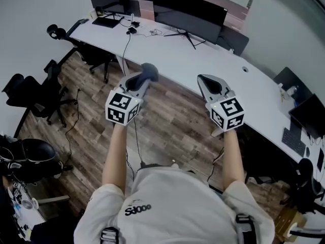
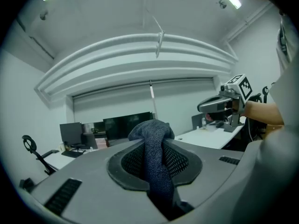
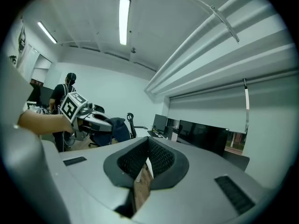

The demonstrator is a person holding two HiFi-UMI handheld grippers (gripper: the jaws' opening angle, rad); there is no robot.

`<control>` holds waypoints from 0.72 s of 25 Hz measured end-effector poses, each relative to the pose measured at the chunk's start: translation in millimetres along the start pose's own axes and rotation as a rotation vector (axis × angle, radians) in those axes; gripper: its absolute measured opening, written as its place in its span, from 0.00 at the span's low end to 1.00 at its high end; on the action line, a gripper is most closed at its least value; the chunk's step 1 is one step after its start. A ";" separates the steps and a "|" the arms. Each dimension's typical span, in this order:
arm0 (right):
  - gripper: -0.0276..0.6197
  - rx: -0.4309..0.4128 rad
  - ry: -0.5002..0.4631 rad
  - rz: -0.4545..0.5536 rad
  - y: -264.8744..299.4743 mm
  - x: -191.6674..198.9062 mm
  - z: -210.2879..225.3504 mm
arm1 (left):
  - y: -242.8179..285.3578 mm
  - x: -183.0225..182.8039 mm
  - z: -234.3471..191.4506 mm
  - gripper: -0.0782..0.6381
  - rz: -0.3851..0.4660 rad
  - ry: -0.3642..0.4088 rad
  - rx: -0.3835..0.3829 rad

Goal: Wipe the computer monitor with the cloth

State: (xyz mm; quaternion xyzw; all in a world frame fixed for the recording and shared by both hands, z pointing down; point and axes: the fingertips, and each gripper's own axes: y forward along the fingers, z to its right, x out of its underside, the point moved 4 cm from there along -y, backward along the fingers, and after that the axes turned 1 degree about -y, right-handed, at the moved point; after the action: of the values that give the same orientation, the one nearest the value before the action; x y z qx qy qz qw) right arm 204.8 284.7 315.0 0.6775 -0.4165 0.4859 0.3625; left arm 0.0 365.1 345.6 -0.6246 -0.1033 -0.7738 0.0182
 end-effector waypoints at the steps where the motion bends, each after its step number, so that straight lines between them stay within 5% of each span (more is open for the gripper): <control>1: 0.04 -0.007 0.002 0.000 1.0 2.9 5.4 | 6.2 0.0 -0.2 0.22 -0.002 -0.002 -0.007; 11: 0.04 -0.029 0.056 -0.021 45.9 34.4 63.3 | 70.4 14.3 -26.6 0.22 -0.027 -0.022 -0.037; 18: 0.04 0.000 0.083 -0.005 134.0 37.1 113.9 | 139.0 21.3 -112.3 0.22 -0.015 -0.020 -0.036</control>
State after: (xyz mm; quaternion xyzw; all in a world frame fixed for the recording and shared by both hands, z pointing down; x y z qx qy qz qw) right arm 129.3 122.5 332.0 0.6576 -0.3994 0.5128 0.3809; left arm -91.0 210.8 363.0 -0.6319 -0.0940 -0.7693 0.0001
